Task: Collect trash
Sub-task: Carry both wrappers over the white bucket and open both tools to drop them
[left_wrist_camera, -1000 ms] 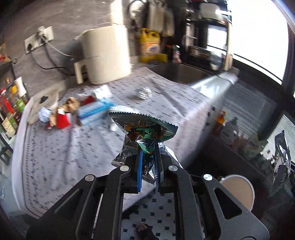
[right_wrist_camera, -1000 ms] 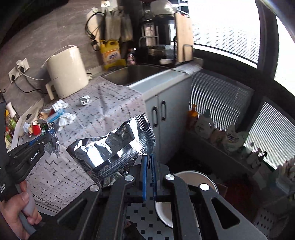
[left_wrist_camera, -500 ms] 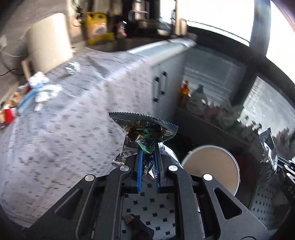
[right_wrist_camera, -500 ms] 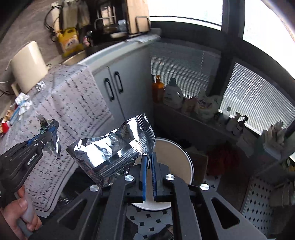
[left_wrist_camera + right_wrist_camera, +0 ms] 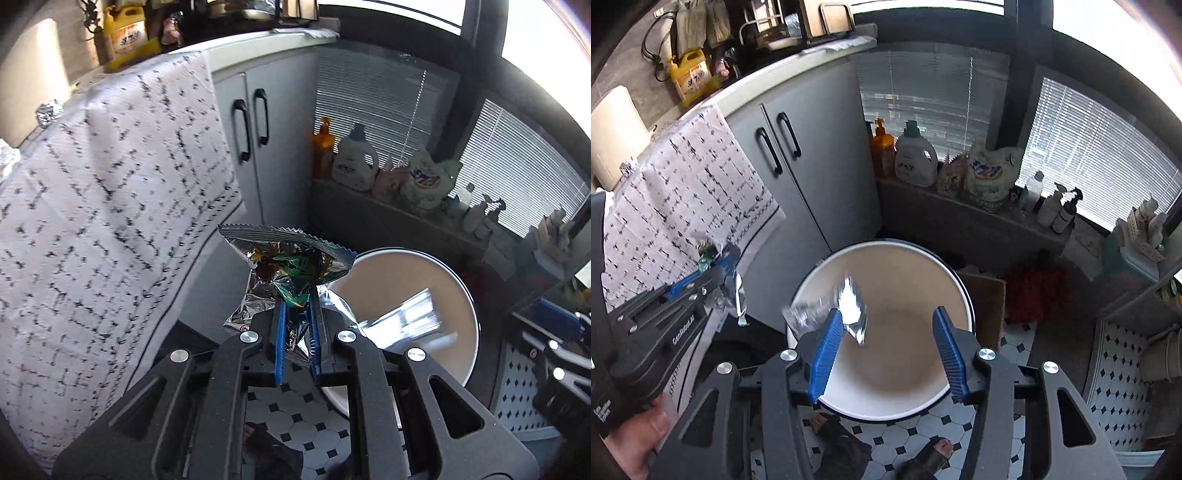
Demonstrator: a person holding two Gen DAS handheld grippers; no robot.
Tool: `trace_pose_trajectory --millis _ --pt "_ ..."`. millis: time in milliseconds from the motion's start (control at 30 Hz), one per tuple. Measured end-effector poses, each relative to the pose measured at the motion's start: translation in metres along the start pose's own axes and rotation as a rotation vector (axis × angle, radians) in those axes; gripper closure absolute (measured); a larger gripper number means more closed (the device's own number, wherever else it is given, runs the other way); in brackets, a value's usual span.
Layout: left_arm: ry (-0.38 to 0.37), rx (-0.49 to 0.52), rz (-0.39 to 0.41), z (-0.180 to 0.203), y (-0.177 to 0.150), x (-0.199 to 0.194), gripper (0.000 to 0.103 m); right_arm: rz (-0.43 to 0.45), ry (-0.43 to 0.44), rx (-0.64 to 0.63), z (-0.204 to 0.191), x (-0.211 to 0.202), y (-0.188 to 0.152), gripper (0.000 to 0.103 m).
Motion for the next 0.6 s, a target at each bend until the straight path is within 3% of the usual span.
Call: trace_pose_trajectory --millis 167,333,500,600 --pt "-0.043 0.029 -0.011 0.017 0.0 0.008 0.092 -0.013 -0.035 0.034 0.017 -0.005 -0.007 0.046" --pt "-0.136 0.059 -0.047 0.042 0.0 0.014 0.087 -0.003 -0.053 0.053 0.034 -0.02 -0.015 0.036" --pt "-0.209 0.09 -0.057 0.064 0.001 0.012 0.044 -0.002 -0.066 0.067 0.049 -0.029 -0.018 0.034" --pt "-0.211 0.088 -0.057 0.069 0.001 0.005 0.04 0.014 -0.065 0.072 0.056 -0.039 -0.015 0.033"
Point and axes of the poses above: each gripper's, at about its wrist camera, not at the fingertips, and x roughly the way its jaws point, z to its right, y to its top, the point moved 1 cm from there along x, roughly the way its jaws point, and after that the axes turned 9 degrees about -z, right-handed, at the moved point
